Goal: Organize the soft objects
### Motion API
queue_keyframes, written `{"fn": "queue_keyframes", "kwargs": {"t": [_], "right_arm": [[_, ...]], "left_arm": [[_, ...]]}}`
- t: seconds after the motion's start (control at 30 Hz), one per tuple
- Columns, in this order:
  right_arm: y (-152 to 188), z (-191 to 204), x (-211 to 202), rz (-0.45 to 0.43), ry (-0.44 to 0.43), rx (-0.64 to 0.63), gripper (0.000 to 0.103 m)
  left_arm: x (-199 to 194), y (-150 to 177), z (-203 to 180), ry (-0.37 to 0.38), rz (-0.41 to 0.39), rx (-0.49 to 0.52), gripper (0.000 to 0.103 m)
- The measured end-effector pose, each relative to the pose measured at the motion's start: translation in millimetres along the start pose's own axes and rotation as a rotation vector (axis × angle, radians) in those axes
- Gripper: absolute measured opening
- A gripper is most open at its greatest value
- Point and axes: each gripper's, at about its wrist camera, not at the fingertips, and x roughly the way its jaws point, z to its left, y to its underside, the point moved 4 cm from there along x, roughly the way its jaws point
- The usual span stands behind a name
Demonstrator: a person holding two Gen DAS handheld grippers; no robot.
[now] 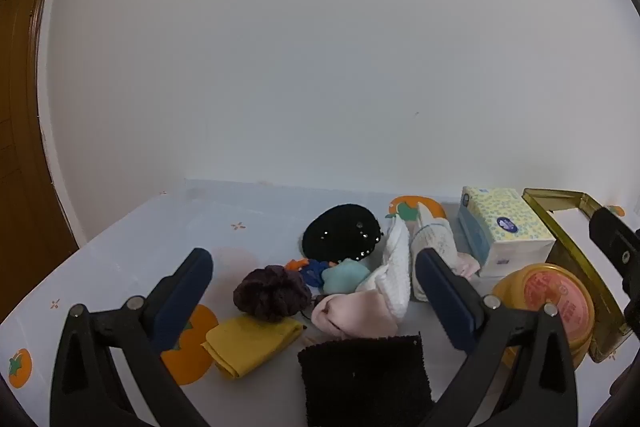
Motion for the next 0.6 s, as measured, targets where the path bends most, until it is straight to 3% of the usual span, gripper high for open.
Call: {"fn": "queue_keyframes", "kwargs": {"t": [0.17,0.33,0.6], "right_arm": [[-1,0,-2,-0.002,0.002,0.004,0.103],[3,-2,-2,-0.009,-0.001,0.003,0.103],[2,-3,1,0.009,-0.001,0.005,0.103]], "left_arm": [[-5,1,0,0.004,-0.015,0.022,0.103],[3,7,-12,0.024,0.049,0.045,0.103],[0,7,-11,0.016,0.048,0.029,0.103]]}}
